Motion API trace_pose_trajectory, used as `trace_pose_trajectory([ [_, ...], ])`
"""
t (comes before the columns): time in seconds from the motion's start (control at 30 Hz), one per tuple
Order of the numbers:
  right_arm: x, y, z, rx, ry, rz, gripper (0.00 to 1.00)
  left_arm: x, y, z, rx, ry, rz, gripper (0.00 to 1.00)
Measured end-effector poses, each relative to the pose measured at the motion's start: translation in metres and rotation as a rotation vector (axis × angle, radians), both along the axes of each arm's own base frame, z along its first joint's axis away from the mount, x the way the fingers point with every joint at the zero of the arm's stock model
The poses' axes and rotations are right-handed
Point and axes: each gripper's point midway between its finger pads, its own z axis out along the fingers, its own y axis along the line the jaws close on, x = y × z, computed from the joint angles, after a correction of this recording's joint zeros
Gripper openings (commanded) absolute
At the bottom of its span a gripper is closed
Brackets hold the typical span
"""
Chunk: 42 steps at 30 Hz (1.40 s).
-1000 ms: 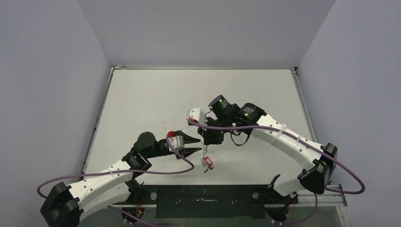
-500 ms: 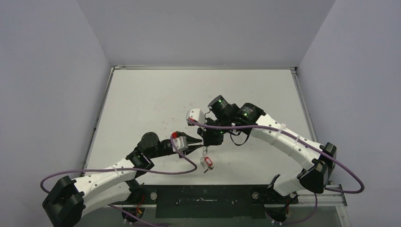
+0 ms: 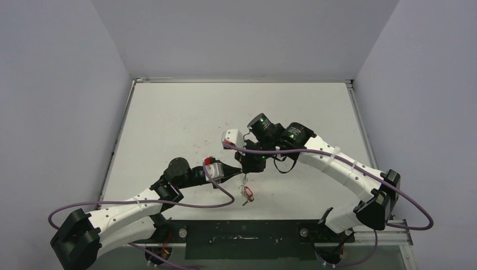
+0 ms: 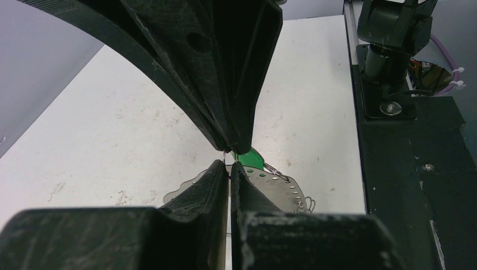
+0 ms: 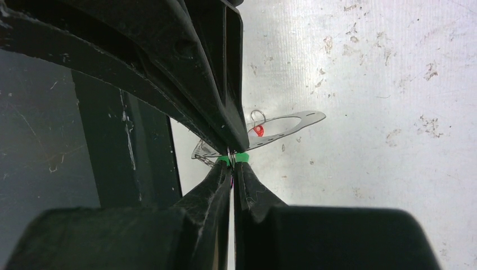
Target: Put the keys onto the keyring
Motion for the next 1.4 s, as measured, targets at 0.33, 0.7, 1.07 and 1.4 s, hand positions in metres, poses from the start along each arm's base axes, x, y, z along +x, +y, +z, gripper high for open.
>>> trace_pose_trajectory([
  [0.33,0.008,0.005,0.008,0.094,-0.045,-0.017,0.54,-0.003,0.005,-0.002,-0.011,-0.003,0.013,0.00],
  [0.7,0.017,-0.017,0.020,0.419,-0.089,-0.002,0.52,-0.004,0.008,-0.004,-0.024,-0.004,0.021,0.00],
  [1.07,0.009,-0.007,0.006,0.587,-0.161,0.064,0.43,-0.005,0.008,-0.002,-0.032,-0.003,0.019,0.00],
  [1.4,0.010,0.005,0.012,0.628,-0.187,0.105,0.45,-0.006,0.008,-0.002,-0.032,0.002,0.019,0.00],
])
